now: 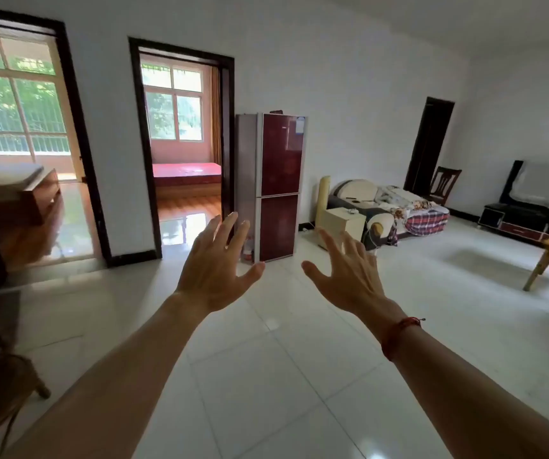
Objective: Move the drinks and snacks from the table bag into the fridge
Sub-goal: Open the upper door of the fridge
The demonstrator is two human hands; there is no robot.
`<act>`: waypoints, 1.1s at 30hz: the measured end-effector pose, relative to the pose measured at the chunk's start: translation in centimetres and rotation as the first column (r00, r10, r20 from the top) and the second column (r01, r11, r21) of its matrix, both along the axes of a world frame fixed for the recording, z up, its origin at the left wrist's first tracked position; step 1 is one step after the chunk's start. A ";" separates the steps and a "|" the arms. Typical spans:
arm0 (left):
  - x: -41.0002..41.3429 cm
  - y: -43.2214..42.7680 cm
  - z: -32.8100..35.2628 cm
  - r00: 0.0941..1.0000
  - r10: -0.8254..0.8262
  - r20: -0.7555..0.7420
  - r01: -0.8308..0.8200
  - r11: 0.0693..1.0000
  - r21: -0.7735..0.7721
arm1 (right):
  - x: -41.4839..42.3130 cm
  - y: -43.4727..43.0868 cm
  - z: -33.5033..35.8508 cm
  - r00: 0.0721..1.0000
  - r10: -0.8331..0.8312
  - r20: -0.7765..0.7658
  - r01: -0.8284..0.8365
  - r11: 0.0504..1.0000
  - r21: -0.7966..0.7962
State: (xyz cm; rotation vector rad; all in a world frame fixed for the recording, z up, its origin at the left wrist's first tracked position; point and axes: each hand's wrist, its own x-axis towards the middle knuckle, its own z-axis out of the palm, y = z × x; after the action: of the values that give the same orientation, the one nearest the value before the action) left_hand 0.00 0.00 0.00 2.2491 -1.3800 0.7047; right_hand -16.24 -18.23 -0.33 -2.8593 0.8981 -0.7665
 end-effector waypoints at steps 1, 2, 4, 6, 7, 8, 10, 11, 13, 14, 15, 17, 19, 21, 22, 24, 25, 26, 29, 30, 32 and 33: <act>1.5 -1.0 -0.1 1.000 -0.003 -0.024 0.004 0.999 0.035 | 1.5 -0.9 -0.2 1.000 -0.005 -0.014 0.005 1.000 0.007; 3.0 -1.9 -0.1 0.999 0.011 -0.034 -0.010 0.999 0.042 | 3.0 -2.0 -0.4 1.000 -0.022 -0.012 0.022 1.000 0.012; 6.3 -4.3 -0.4 1.000 0.020 -0.015 -0.019 0.998 0.052 | 5.7 -4.2 -0.8 0.999 -0.032 -0.033 0.033 0.999 0.039; 9.2 -6.6 -0.6 1.000 0.019 -0.013 -0.018 0.998 0.056 | 8.4 -6.4 -1.1 0.998 -0.041 -0.044 0.044 0.998 0.049; 10.5 -7.6 -0.7 1.000 0.015 -0.006 -0.014 0.998 0.054 | 9.5 -7.5 -1.3 0.998 -0.045 -0.045 0.047 0.998 0.047; 11.6 -8.6 -0.8 1.000 0.005 -0.006 -0.005 0.999 0.051 | 10.6 -8.5 -1.2 0.998 -0.042 -0.045 0.044 0.998 0.054; 13.8 -10.7 -1.0 1.000 0.000 -0.002 0.000 0.999 0.052 | 12.7 -10.4 -1.3 0.998 -0.048 -0.043 0.051 0.997 0.063; 14.8 -11.8 -1.2 1.000 -0.001 -0.006 0.002 0.998 0.058 | 13.8 -11.4 -1.4 0.998 -0.049 -0.041 0.052 0.997 0.065; 16.9 -13.9 -1.5 1.000 0.002 -0.017 -0.001 0.997 0.080 | 15.9 -13.5 -1.8 0.998 -0.048 -0.051 0.051 0.996 0.070; 17.9 -15.0 -1.8 1.000 0.004 -0.017 -0.003 0.996 0.086 | 17.0 -14.6 -2.1 0.997 -0.046 -0.058 0.050 0.996 0.072; 18.9 -16.2 -2.0 1.000 0.005 -0.015 -0.003 0.996 0.087 | 18.1 -15.9 -2.4 0.997 -0.043 -0.059 0.048 0.996 0.075; 21.0 -18.6 -2.4 1.000 0.009 -0.016 -0.008 0.996 0.086 | 20.5 -18.6 -2.9 0.997 -0.043 -0.059 0.048 0.995 0.084; 23.1 -21.3 -2.5 1.000 0.011 -0.030 -0.008 0.996 0.090 | 22.9 -21.7 -3.3 0.997 -0.040 -0.059 0.046 0.994 0.096; 25.5 -24.5 -2.7 0.999 0.016 -0.038 -0.013 0.996 0.084 | 25.4 -25.0 -3.7 0.998 -0.028 -0.057 0.034 0.994 0.104; 26.7 -26.2 -2.7 0.999 0.022 -0.041 -0.018 0.996 0.084 | 26.7 -26.8 -3.9 0.998 -0.020 -0.054 0.025 0.994 0.103; 29.0 -29.8 -2.9 0.998 0.036 -0.053 -0.031 0.995 0.090 | 29.1 -30.6 -4.2 0.999 -0.007 -0.048 0.012 0.995 0.096; 30.2 -31.6 -2.9 0.998 0.043 -0.055 -0.038 0.995 0.094 | 30.2 -32.5 -4.3 0.999 -0.004 -0.048 0.009 0.995 0.099; 31.2 -33.3 -2.7 0.997 0.048 -0.056 -0.042 0.994 0.100 | 31.3 -34.3 -4.3 0.999 -0.002 -0.054 0.008 0.994 0.108; 34.2 -38.1 -2.6 0.996 0.064 -0.064 -0.057 0.993 0.106 | 34.4 -39.3 -4.4 0.997 0.005 -0.076 0.003 0.994 0.112; 35.2 -39.6 -2.5 0.996 0.067 -0.067 -0.060 0.993 0.103 | 35.4 -40.8 -4.4 0.997 0.007 -0.080 0.002 0.993 0.114; 37.3 -42.2 -2.4 0.995 0.072 -0.072 -0.064 0.992 0.109 | 37.6 -43.5 -4.5 0.996 0.019 -0.092 -0.008 0.992 0.122; 38.4 -43.3 -2.5 0.994 0.078 -0.074 -0.070 0.991 0.111 | 38.6 -44.8 -4.6 0.995 0.026 -0.099 -0.014 0.992 0.123</act>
State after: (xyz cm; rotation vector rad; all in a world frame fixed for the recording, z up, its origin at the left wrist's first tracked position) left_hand 38.39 -43.28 -2.50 2.3965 -1.3330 0.5711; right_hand 22.39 -63.00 -4.92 -2.8160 0.8925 -0.5492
